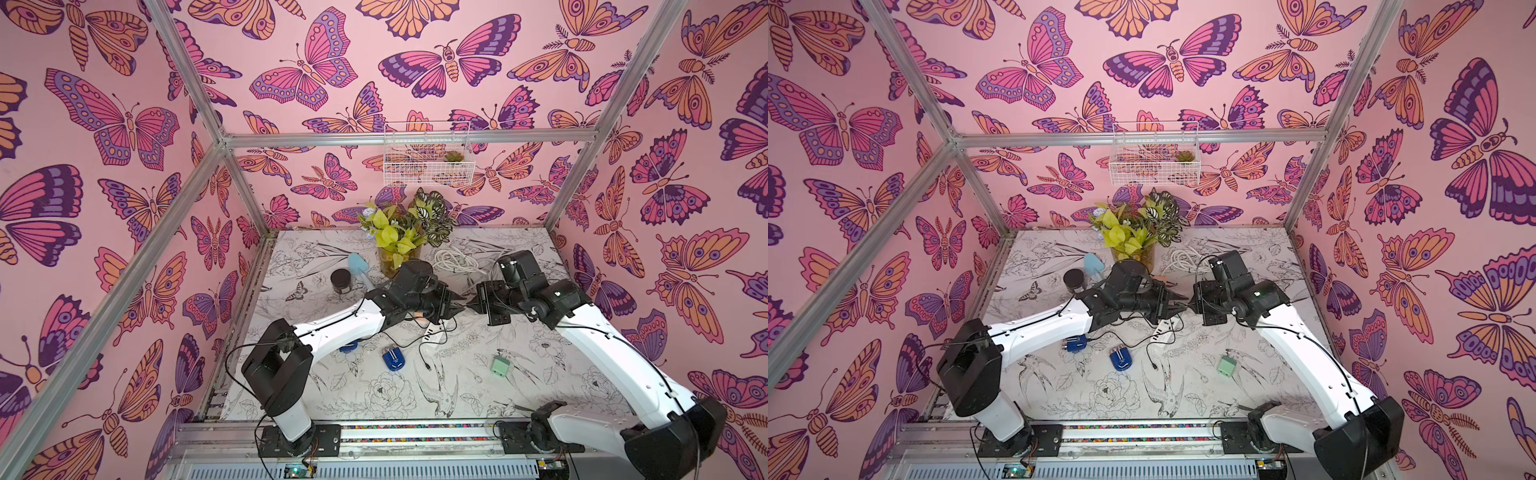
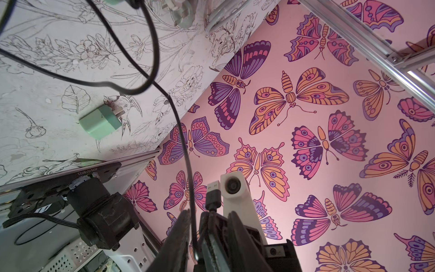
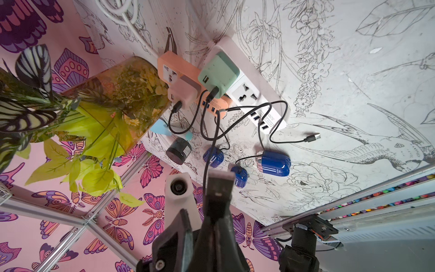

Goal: Charge the electric shaver
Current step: Pick up the charging cable from the center of the board.

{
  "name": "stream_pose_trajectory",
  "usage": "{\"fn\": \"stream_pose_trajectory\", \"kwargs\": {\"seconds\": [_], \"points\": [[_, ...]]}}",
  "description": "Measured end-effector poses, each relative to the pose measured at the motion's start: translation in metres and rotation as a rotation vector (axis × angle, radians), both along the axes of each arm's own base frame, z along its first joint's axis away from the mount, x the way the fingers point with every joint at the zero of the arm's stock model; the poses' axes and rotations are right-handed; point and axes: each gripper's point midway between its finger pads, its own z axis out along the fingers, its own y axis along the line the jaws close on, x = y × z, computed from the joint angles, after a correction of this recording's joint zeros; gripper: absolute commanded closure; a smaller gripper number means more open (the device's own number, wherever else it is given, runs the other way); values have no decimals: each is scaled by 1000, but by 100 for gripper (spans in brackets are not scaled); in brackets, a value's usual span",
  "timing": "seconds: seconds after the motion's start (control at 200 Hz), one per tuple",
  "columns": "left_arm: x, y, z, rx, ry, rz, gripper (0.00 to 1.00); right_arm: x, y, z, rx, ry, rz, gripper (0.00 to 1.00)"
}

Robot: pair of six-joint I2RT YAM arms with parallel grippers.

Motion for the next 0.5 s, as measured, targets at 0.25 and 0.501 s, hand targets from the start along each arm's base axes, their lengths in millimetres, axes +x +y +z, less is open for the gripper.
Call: {"fn": "stream_pose_trajectory", "kwargs": {"seconds": [0.25,0.501], "points": [[4,2,0,3,-10,16,100,3,2,2,27,-6,-19,100],[5,1,-2,-17,-27,16,100,5,0,12,52,-62,-34,76]]}}
